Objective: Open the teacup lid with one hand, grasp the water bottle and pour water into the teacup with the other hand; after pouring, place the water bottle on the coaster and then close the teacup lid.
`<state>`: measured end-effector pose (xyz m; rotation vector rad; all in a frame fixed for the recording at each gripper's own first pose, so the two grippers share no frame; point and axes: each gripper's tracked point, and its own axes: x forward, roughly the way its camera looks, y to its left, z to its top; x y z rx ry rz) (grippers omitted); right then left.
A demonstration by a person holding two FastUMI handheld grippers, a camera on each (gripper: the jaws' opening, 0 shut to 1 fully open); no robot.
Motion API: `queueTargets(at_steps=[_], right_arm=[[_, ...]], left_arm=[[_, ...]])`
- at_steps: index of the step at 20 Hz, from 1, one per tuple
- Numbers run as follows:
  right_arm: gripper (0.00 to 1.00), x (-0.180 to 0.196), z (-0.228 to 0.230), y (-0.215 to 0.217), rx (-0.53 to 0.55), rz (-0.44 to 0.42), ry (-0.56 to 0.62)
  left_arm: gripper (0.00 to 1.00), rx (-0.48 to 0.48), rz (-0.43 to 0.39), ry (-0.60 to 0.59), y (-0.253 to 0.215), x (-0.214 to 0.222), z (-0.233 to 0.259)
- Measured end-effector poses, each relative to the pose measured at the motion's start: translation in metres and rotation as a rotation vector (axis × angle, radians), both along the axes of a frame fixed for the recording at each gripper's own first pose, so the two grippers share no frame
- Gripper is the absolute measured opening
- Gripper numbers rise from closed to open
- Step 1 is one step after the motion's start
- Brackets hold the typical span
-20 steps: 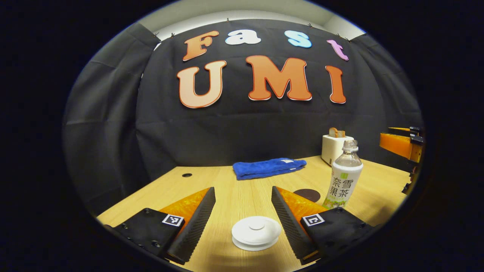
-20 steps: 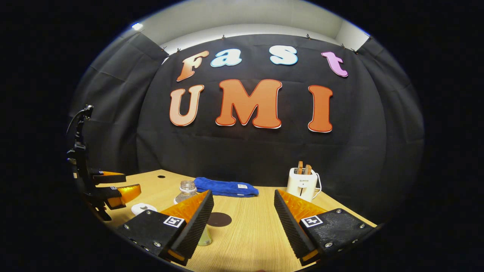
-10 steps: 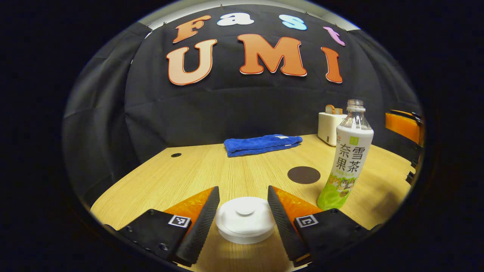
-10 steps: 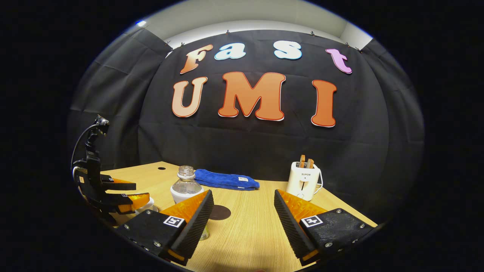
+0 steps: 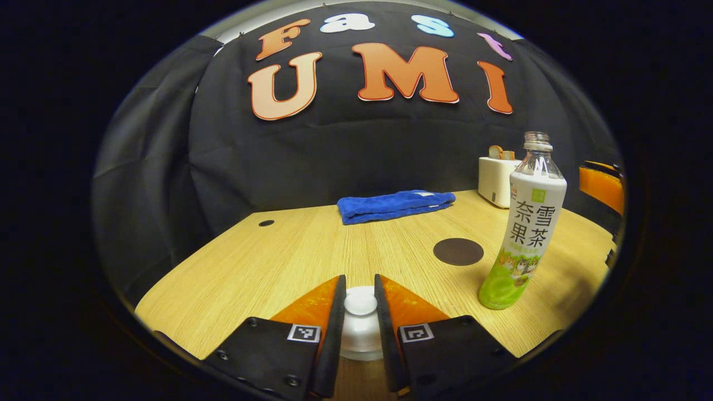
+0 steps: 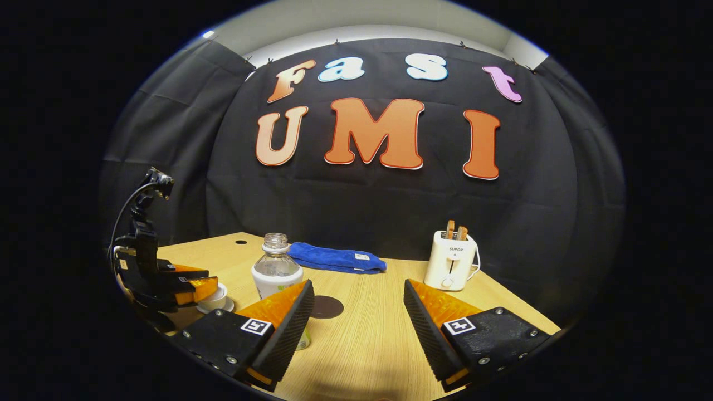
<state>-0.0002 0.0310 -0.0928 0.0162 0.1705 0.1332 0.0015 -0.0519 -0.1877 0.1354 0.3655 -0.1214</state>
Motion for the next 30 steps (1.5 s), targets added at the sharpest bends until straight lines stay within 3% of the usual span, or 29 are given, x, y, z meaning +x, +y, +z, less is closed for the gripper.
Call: queueTargets(at_steps=[9,10,20,24,30], right_arm=[[0.96,-0.005,-0.005,0.038,-0.022,0.12,0.007],[0.96,-0.006,-0.008,0.044,-0.018,0.133,0.017],[0.96,-0.001,-0.051,0.098,0.05,0.259,0.156],[0.92,0.007,-0.071,0.108,0.022,0.252,0.21],[0.68,0.012,-0.08,0.113,-0.033,0.239,0.228]], left_arm=[[0.31,-0.029,0.056,-0.089,0.027,0.007,0.035],[0.34,-0.034,0.062,-0.097,0.03,0.007,0.039],[0.31,-0.02,0.132,-0.148,0.077,-0.004,0.057],[0.31,-0.014,0.155,-0.142,0.092,-0.009,0.05],[0.28,-0.021,0.168,-0.131,0.104,-0.013,0.043]])
